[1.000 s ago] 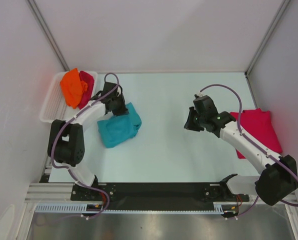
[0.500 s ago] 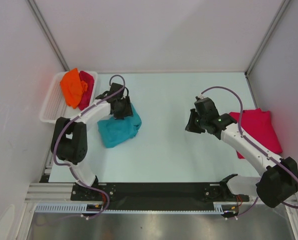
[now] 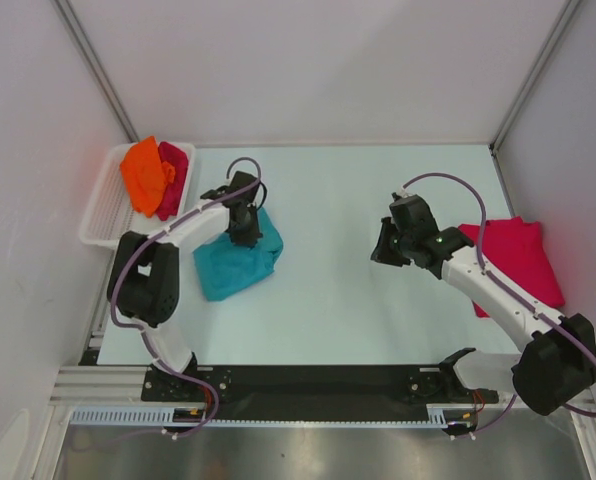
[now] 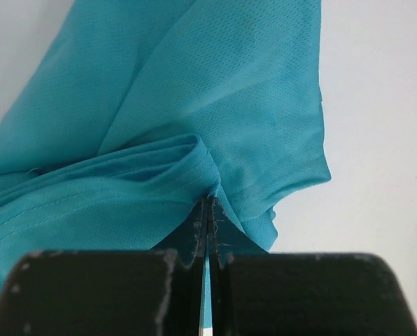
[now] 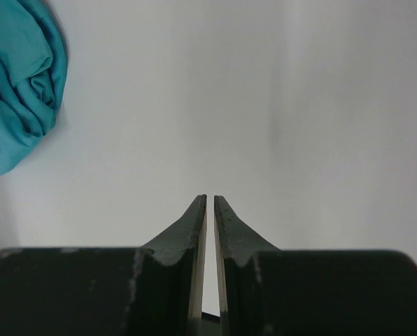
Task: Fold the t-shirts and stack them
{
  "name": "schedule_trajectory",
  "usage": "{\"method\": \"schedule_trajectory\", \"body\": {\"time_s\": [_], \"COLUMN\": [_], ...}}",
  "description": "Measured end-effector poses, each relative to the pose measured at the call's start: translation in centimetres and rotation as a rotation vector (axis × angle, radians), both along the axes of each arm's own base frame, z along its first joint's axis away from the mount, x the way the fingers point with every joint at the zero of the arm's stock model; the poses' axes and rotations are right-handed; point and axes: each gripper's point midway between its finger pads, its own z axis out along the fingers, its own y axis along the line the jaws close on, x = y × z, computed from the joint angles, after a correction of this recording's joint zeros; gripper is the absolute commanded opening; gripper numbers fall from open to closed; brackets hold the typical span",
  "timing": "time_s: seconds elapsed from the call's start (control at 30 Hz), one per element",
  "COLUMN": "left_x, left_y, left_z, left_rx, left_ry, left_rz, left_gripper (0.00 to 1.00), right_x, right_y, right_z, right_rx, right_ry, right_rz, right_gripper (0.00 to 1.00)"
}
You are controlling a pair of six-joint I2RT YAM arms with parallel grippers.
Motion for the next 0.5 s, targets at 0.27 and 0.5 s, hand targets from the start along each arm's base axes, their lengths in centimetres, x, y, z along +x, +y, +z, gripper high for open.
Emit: {"method": "schedule_trajectory", "body": {"time_s": [0.27,0.5], "left_x": [-2.1,-6.5], "left_y": [1.1,1.9], "left_z": [6.7,13.3], "left_rx": [-0.035,-0.130], "left_ry": [-0.146,-0.305], "left_rz": [0.026,0.043], "left_gripper": [0.00,0.00], "right_x": [0.6,1.3], "right_y": [0.6,1.6], "right_z": [-0.4,-2.7], "right_rx": [0.012,0.011], "right_ry": [-0.001,0.052], "right_rz": [0.008,0.030], "right_gripper": [0.14,0.18]}}
